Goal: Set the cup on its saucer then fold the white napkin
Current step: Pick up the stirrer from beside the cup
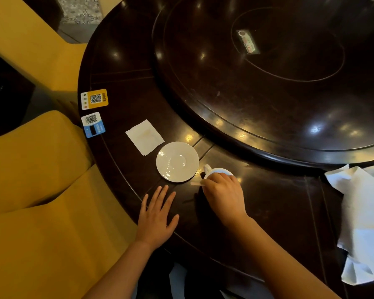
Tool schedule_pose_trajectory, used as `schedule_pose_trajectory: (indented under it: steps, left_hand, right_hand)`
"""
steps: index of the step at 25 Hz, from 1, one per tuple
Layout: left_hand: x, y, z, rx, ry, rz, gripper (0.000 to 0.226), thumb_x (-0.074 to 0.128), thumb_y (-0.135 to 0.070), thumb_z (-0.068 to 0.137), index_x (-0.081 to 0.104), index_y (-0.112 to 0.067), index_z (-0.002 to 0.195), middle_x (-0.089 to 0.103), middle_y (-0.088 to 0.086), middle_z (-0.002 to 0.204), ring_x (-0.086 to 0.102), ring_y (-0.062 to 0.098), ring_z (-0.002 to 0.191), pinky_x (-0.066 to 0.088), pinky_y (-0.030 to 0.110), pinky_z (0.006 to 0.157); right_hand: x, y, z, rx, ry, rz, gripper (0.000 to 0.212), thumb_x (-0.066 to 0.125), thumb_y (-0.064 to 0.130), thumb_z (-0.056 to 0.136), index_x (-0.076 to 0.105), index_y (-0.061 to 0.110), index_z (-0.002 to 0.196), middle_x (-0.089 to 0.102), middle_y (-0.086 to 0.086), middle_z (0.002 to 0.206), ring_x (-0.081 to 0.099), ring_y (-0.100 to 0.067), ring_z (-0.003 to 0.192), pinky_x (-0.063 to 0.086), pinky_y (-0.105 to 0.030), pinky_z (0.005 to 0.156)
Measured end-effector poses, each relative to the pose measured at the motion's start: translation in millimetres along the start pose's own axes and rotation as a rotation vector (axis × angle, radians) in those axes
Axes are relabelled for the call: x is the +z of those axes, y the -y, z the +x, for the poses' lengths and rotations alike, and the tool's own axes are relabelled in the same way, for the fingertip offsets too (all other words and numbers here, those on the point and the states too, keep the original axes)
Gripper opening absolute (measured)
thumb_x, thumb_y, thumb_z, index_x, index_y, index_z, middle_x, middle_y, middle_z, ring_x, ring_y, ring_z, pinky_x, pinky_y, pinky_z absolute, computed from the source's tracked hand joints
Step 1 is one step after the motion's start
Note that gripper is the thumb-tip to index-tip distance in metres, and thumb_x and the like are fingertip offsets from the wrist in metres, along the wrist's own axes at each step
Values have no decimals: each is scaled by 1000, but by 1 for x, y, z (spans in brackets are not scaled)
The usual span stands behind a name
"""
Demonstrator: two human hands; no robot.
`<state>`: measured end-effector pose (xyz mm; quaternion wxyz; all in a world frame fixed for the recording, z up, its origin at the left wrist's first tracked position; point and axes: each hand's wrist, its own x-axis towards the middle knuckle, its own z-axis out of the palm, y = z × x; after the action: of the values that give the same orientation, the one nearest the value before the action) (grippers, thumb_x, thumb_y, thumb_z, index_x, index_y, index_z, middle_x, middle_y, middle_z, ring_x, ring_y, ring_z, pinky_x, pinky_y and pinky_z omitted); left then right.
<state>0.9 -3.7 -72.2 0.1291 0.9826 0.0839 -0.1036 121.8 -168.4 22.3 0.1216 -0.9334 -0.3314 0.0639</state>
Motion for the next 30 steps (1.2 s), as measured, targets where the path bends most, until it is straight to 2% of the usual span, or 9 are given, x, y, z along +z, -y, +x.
schedule_pose_trajectory:
  steps: [3, 4, 6, 8, 13, 16, 20, 26, 30]
  left_hand:
    - [2, -8, 2, -45, 8, 21, 65, 35, -54, 86, 38, -19, 141, 35, 11, 150, 24, 27, 140, 22, 53, 108]
    - [3, -9, 2, -47, 1, 38, 67, 34, -55, 85, 36, -19, 143, 33, 12, 151, 24, 27, 140, 22, 54, 108]
    - [5, -9, 3, -40, -8, 70, 70, 33, -56, 85, 31, -20, 145, 29, 12, 152, 23, 29, 140, 22, 55, 107]
    - [7, -8, 4, -41, -17, 86, 71, 33, -56, 84, 27, -21, 146, 26, 12, 153, 21, 29, 141, 20, 57, 107]
    - [12, -7, 6, -43, -44, 77, 73, 36, -56, 83, 25, -22, 146, 24, 10, 154, 16, 26, 142, 18, 61, 107]
    - [14, -6, 6, -43, -62, 65, 73, 36, -57, 83, 23, -24, 147, 23, 9, 154, 15, 25, 143, 18, 59, 108]
    - [15, -6, 6, -48, -73, 56, 73, 37, -58, 83, 23, -25, 147, 22, 8, 155, 14, 25, 143, 17, 58, 108]
    - [17, -3, 6, -40, -80, 42, 74, 39, -58, 83, 25, -24, 146, 21, 8, 155, 12, 24, 143, 12, 57, 111]
    - [19, -4, 8, -52, -86, 5, 78, 42, -59, 79, 23, -24, 146, 16, 7, 156, 6, 21, 144, 8, 56, 111]
  right_hand:
    - [-12, -8, -1, 61, -178, 201, 17, 69, 8, 80, 73, 10, 96, 71, -9, 90, 65, -26, 79, 55, -39, 70]
    - [-15, -12, -2, 124, -213, 299, 17, 69, 7, 80, 72, 9, 97, 70, -9, 91, 64, -24, 79, 55, -36, 69]
    - [-20, -22, -2, 264, -246, 476, 20, 67, 6, 82, 70, 8, 102, 68, -9, 98, 63, -20, 87, 53, -31, 77]
    - [-26, -33, -2, 354, -262, 603, 21, 65, 5, 83, 68, 8, 104, 68, -8, 101, 63, -18, 92, 52, -31, 84]
    - [-39, -44, 2, 385, -329, 786, 19, 64, 5, 83, 68, 11, 101, 67, -1, 99, 63, -11, 94, 52, -28, 84]
    - [-38, -41, 10, 331, -304, 781, 19, 64, 6, 83, 68, 13, 100, 67, 2, 98, 63, -8, 93, 51, -25, 84]
    - [-37, -34, 26, 262, -193, 692, 19, 64, 6, 84, 67, 9, 103, 67, -4, 102, 62, -11, 93, 52, -30, 88]
    - [-51, 6, 96, -90, -123, 595, 20, 65, 6, 83, 68, 6, 103, 67, -9, 95, 64, -19, 83, 54, -32, 78]
    - [-33, 45, 143, -391, -159, 340, 19, 63, 7, 85, 69, 4, 102, 67, -14, 93, 63, -24, 79, 54, -36, 66]
